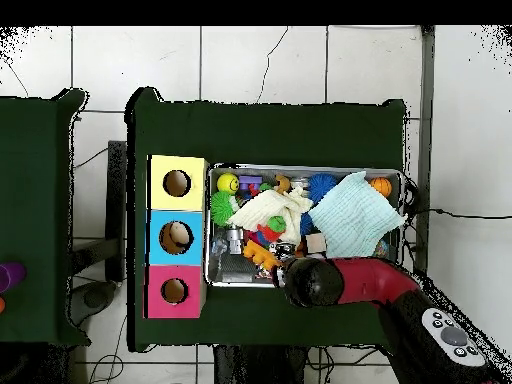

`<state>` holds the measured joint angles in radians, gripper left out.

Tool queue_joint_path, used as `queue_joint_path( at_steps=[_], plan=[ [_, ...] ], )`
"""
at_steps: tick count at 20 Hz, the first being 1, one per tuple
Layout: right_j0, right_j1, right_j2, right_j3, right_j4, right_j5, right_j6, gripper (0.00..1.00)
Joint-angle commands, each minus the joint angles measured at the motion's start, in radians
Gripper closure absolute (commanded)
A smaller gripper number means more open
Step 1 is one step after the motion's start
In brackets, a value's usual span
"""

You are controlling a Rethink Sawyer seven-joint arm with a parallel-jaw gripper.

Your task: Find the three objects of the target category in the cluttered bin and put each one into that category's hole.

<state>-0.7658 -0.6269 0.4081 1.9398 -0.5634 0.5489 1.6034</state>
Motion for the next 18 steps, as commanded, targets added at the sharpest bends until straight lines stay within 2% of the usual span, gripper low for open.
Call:
queue_joint_path(
  at_steps=[1, 7, 18],
  plan=[
    [-0.032, 0.034, 0.046, -0.098, -0.076, 0.077, -0.163, 0.00],
    [-0.049, 0.071, 0.053, -0.130, -0.097, 0.087, -0.193, 0.00],
    [-0.066, 0.056, 0.065, -0.115, -0.112, 0.087, -0.185, 0.00]
  ],
)
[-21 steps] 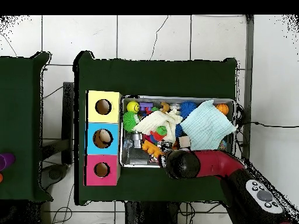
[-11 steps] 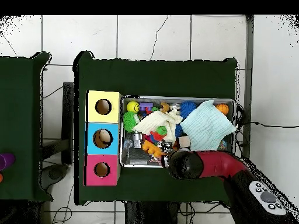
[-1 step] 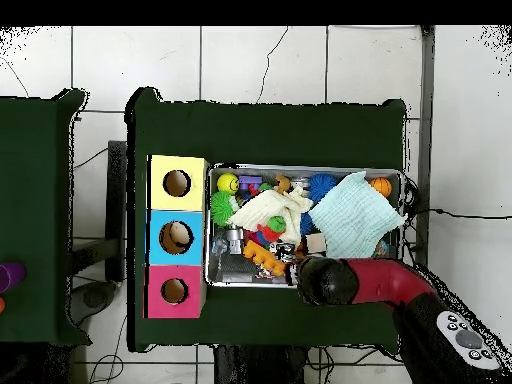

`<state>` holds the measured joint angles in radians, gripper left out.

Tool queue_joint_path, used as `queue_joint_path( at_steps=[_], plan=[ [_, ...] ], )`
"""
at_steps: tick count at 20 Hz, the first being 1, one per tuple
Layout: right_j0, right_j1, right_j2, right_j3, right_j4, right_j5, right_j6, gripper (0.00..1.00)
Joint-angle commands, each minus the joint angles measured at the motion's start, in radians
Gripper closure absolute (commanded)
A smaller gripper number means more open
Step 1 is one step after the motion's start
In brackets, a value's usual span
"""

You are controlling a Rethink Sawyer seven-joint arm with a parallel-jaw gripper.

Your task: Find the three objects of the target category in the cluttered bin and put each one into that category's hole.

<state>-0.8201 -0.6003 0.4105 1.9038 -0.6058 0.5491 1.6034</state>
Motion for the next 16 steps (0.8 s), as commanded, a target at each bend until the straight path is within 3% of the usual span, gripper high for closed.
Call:
queue_joint_path(
  at_steps=[1, 16],
  plan=[
    [-0.012, 0.029, 0.063, -0.078, -0.071, 0.087, -0.184, 0.00],
    [0.000, 0.034, 0.071, -0.082, -0.086, 0.067, -0.178, 0.00]
  ],
)
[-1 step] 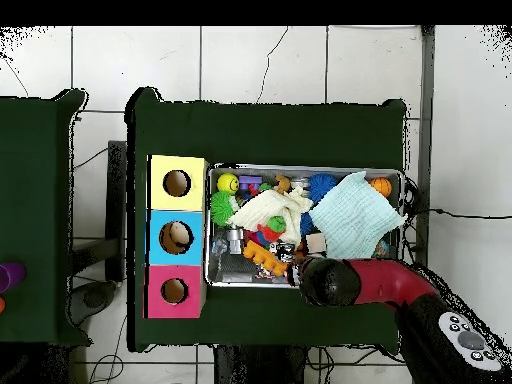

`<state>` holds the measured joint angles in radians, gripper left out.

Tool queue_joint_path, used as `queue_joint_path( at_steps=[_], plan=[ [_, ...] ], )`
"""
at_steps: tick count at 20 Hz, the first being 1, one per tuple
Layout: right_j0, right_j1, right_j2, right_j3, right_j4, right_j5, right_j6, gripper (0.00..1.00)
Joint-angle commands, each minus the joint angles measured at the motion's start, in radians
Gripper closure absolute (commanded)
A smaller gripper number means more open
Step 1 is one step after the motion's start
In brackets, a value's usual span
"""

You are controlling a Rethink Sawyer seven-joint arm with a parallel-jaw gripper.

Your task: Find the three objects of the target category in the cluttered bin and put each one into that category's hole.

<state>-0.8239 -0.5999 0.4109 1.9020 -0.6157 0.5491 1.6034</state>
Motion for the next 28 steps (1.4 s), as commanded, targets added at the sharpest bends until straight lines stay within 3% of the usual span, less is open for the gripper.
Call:
queue_joint_path(
  at_steps=[1, 28],
  plan=[
    [0.004, 0.035, 0.071, -0.080, -0.075, 0.068, -0.177, 0.00],
    [0.010, 0.039, 0.061, -0.068, -0.080, 0.036, -0.145, 0.00]
  ],
)
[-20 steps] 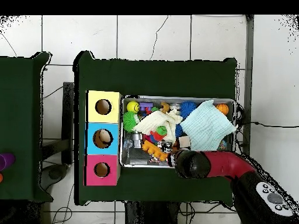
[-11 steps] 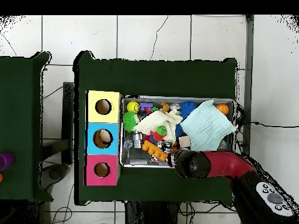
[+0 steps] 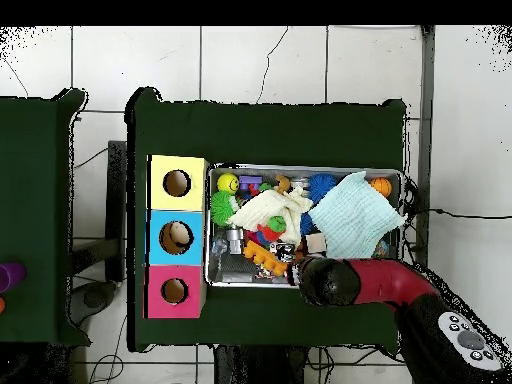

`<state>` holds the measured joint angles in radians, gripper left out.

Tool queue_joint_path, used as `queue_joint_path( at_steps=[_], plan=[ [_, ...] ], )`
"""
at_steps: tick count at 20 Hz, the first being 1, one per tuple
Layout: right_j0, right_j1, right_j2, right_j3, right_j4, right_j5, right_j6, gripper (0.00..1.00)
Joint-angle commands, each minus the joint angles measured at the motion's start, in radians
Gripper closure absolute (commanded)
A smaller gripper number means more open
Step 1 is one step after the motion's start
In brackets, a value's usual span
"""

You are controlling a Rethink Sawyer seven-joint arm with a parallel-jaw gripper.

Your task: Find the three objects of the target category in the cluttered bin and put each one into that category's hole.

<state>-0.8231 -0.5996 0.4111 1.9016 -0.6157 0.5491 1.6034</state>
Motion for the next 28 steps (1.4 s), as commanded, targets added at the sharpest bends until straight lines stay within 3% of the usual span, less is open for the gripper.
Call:
queue_joint_path(
  at_steps=[1, 10, 11, 18, 24, 28],
  plan=[
    [0.009, 0.039, 0.059, -0.066, -0.081, 0.032, -0.142, 0.00],
    [0.008, 0.033, 0.059, -0.051, -0.086, 0.021, -0.127, 0.00],
    [-0.001, 0.036, 0.065, -0.046, -0.086, 0.010, -0.129, 1.00],
    [0.003, 0.031, 0.042, -0.020, -0.092, -0.044, -0.071, 1.00],
    [0.020, 0.023, 0.033, -0.021, -0.102, -0.045, -0.063, 1.00],
    [0.042, -0.020, 0.026, 0.000, -0.081, -0.019, -0.037, 1.00]
  ],
)
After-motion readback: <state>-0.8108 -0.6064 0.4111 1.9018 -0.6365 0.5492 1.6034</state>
